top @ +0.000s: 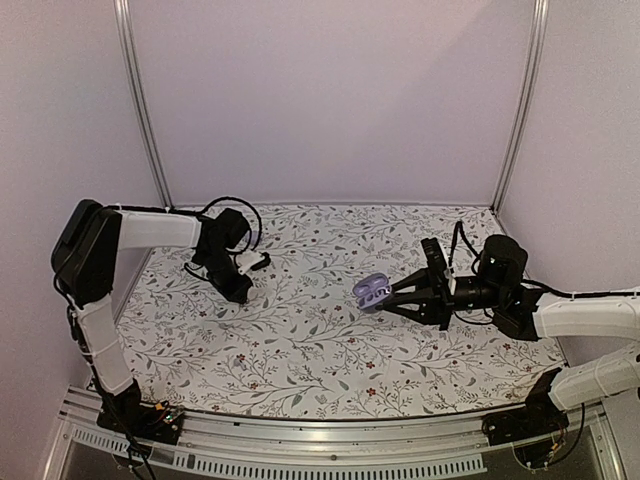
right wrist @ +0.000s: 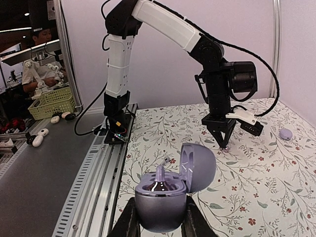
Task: Insert the wireless bluetooth earbuds into the charging case
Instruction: Pick up the left earbud from the center of the board.
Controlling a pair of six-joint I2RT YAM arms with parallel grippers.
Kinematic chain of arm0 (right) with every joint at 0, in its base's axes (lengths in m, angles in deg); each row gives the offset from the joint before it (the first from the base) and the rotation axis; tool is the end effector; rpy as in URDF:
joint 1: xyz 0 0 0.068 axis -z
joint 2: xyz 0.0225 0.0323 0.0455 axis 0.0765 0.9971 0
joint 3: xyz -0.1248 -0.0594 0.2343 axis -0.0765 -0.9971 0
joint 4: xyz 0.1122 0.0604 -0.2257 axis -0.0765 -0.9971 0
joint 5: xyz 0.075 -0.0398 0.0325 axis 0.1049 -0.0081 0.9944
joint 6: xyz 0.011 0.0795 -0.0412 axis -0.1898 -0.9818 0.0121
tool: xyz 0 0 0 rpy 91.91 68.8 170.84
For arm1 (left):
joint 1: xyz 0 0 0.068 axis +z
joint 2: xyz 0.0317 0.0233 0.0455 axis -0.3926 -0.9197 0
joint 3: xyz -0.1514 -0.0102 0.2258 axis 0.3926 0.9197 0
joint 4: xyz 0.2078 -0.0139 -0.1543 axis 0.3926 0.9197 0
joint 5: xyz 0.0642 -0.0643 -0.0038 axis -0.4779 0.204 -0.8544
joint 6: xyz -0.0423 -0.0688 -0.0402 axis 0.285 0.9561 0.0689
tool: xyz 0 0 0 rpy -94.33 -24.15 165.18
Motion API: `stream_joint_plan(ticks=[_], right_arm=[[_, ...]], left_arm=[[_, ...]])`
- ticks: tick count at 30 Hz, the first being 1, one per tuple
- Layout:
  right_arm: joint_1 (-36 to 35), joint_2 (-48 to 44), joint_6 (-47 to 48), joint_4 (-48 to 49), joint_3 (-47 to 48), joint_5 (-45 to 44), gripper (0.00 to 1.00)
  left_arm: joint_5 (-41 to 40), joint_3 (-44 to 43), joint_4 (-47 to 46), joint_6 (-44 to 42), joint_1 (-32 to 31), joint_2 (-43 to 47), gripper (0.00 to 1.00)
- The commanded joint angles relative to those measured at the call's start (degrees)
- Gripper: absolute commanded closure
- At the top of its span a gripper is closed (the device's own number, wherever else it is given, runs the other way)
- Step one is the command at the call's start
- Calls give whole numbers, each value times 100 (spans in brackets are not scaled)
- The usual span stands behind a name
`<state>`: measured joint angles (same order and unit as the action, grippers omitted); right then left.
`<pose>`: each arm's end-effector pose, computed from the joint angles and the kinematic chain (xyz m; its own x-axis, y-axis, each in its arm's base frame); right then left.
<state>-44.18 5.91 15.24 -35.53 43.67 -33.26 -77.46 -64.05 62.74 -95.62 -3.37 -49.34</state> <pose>0.1702 0.2224 0.2378 -0.0502 -0.0425 -0.9978 -0.9987 0.0020 0.0502 0.3201 -0.1673 0.1123 -0.7596 0.6192 -0.1989 0.6379 0.7689 -0.0424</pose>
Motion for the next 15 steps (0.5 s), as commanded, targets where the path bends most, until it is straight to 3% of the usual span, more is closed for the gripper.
stream_joint_plan(ticks=[1,10,15], right_arm=[[20,38,21,86,65,63,100],[15,-39,21,19,75,-52,100],[16,-276,121,-167,55,-688,100]], left_arm=[[49,-118,-122,-48,72,-113,94],[1,-155,-141,37,82,-4,100],[190,-258,-139,327,43,559,100]])
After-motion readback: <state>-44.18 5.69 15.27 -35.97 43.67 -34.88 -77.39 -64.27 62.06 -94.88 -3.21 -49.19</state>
